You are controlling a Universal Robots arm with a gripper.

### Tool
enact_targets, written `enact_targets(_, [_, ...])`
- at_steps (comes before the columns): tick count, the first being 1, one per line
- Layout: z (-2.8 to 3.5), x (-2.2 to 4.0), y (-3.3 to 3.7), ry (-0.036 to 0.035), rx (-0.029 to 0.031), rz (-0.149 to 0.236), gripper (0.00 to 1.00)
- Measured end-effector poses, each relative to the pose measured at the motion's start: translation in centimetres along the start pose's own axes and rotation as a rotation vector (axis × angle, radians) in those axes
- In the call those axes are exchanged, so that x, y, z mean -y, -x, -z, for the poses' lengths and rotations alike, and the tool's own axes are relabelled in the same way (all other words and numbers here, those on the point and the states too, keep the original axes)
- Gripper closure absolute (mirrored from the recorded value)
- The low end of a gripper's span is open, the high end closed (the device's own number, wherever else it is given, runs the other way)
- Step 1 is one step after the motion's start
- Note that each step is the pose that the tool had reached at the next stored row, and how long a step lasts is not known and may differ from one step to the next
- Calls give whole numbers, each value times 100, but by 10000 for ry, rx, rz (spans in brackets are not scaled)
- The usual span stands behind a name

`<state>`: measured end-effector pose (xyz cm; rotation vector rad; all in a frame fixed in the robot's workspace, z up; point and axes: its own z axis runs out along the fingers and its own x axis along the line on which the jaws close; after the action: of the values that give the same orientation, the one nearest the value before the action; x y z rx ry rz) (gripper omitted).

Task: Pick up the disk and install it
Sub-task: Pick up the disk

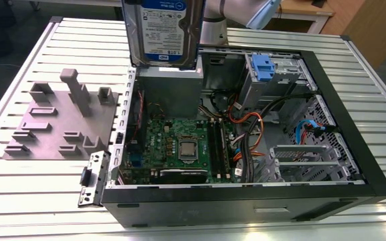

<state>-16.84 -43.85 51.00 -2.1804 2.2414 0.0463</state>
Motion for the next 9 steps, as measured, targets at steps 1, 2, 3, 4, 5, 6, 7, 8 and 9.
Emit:
enact_targets(1, [0,23,-1,0,0,1,63])
enact_targets(2, [0,42,-2,0,0,0,63])
enact_targets(3, [1,60,-5,0,-1,0,63])
enact_targets(4, [1,73,-12,0,0,0,63])
enact_targets(5, [1,84,-22,0,0,1,63])
enact_targets(6, [1,93,-35,0,1,0,63])
enact_targets(7, [2,100,-51,0,0,0,63])
enact_targets(8, [3,107,-65,0,-1,-1,63])
enact_targets(9, [3,113,-79,0,0,-1,63])
